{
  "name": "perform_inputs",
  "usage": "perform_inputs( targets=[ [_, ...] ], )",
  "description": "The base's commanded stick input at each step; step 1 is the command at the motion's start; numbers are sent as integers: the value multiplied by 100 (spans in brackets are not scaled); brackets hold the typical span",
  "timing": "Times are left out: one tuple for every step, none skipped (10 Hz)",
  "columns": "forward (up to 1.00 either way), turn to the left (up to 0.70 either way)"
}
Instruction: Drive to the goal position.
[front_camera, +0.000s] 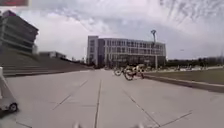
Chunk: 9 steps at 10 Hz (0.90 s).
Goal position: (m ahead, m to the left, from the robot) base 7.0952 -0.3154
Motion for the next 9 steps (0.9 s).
perform_inputs(
  targets=[
    [70, 0],
    [70, 0],
    [70, 0],
    [70, 0],
    [70, 0],
    [70, 0],
    [70, 0],
    [70, 0],
    [70, 0]
  ],
)
